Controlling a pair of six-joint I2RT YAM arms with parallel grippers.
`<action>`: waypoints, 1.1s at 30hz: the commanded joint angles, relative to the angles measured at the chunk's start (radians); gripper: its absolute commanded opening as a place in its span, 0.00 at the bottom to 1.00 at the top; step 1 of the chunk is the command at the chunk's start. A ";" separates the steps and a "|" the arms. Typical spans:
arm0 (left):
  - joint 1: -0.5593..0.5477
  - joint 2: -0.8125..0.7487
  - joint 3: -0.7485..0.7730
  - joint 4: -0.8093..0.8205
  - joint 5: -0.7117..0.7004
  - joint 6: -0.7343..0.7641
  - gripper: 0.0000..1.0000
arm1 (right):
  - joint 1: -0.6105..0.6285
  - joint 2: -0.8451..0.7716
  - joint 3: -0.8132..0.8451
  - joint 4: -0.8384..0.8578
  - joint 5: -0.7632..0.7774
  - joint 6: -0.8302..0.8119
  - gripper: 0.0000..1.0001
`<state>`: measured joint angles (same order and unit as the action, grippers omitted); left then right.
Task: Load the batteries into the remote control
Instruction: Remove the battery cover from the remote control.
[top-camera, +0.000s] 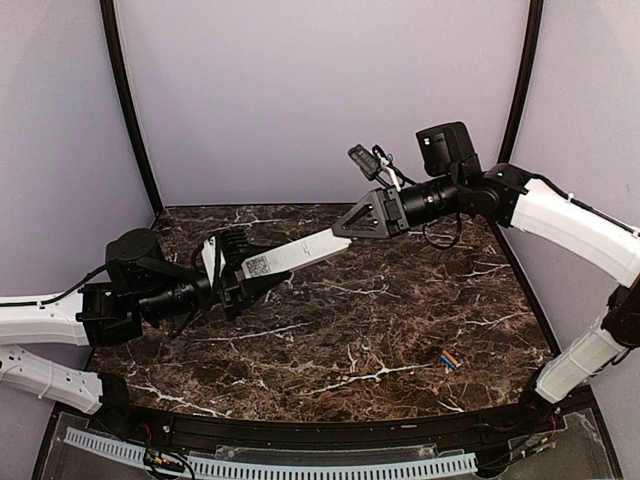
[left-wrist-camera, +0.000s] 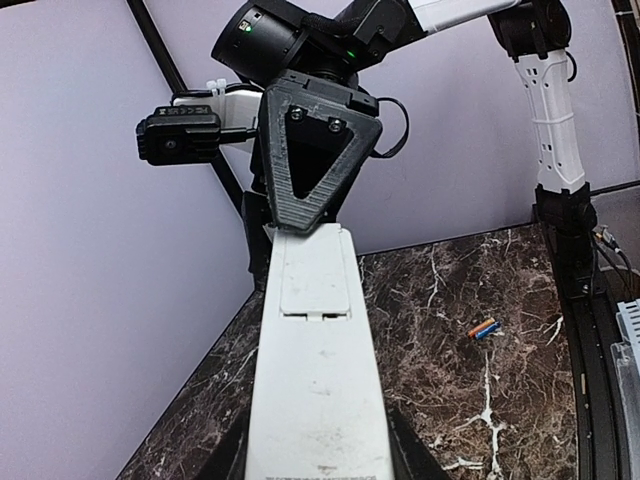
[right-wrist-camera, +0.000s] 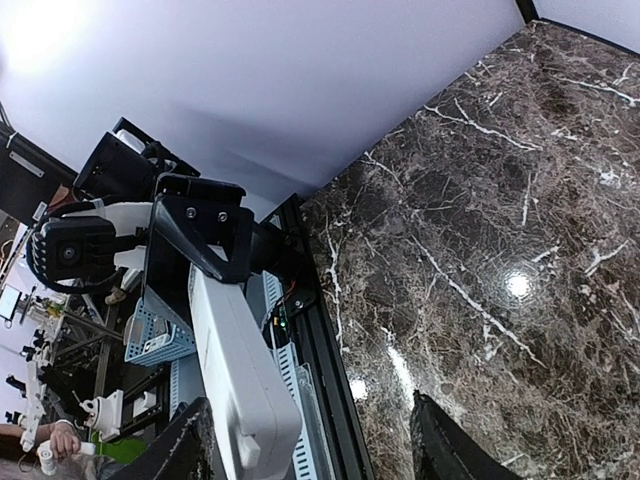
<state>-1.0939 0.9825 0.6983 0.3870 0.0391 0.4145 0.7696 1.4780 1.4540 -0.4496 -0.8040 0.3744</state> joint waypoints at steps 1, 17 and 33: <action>-0.002 -0.015 0.017 0.000 -0.011 -0.009 0.00 | -0.009 -0.030 0.031 -0.082 0.023 -0.021 0.60; -0.001 0.006 0.022 -0.008 -0.027 -0.014 0.00 | -0.006 -0.036 -0.004 -0.046 -0.076 0.050 0.24; -0.002 0.016 0.017 -0.010 -0.071 -0.015 0.00 | -0.003 0.006 -0.012 -0.033 -0.159 0.074 0.04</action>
<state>-1.0939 0.9901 0.6987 0.3599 -0.0006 0.4107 0.7559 1.4624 1.4582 -0.5213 -0.8902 0.4355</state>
